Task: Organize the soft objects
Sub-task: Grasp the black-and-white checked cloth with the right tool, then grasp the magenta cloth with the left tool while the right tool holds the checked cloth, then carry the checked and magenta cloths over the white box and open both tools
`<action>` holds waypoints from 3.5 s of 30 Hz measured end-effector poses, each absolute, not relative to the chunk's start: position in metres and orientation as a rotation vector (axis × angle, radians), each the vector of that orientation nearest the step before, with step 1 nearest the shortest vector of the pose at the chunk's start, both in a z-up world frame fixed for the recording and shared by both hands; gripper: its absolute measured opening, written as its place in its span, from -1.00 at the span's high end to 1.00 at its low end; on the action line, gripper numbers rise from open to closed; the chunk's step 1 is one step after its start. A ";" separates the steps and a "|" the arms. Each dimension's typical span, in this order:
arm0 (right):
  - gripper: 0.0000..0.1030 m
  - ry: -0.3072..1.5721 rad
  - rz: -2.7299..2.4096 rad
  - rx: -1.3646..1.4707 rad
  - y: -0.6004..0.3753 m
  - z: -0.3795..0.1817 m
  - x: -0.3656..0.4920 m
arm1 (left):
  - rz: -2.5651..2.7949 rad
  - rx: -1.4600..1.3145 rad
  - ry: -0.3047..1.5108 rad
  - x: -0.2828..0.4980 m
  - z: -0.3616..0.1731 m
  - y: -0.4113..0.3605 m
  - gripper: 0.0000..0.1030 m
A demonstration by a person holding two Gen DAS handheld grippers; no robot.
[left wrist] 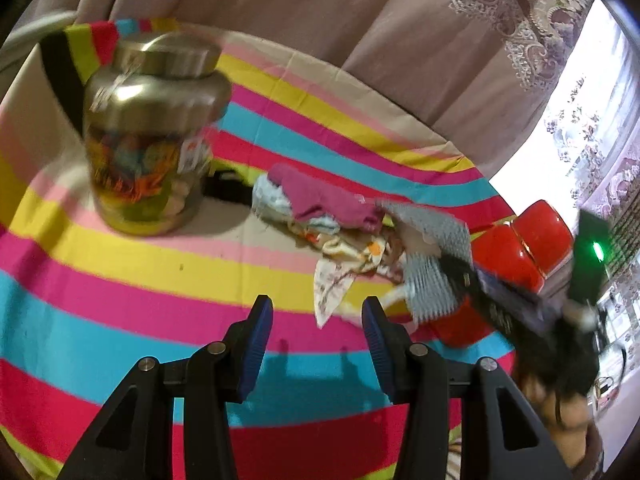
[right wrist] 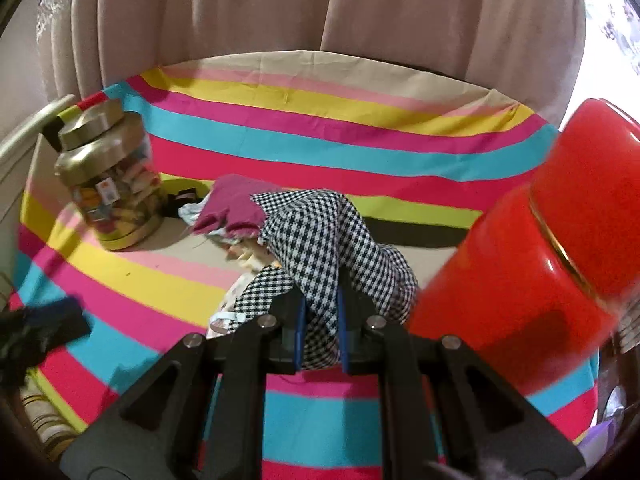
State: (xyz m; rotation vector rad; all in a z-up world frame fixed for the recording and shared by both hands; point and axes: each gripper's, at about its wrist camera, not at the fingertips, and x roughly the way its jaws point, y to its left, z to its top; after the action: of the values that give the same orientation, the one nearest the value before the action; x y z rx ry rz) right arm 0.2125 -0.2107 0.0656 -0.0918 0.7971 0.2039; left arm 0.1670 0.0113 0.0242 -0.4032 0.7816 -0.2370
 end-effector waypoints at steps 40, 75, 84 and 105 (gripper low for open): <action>0.70 0.853 0.341 0.009 -0.228 0.056 0.144 | -0.111 -0.143 0.902 0.342 0.005 -0.059 0.73; 0.70 0.832 0.169 0.129 -0.317 0.076 0.105 | -0.137 -0.232 0.806 0.299 0.043 -0.030 0.85; 0.70 0.803 0.157 0.146 -0.328 0.091 0.086 | -0.178 -0.373 0.687 0.222 0.089 -0.001 0.85; 0.70 0.746 -0.045 0.180 -0.431 0.122 0.020 | -0.545 -0.286 0.733 0.101 0.102 -0.137 0.85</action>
State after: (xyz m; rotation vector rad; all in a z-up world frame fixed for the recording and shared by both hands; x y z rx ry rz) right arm 0.0198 -0.4306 0.1219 0.1801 0.7458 -0.0451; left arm 0.1011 -0.1369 0.1023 -0.2860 0.7334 -0.5453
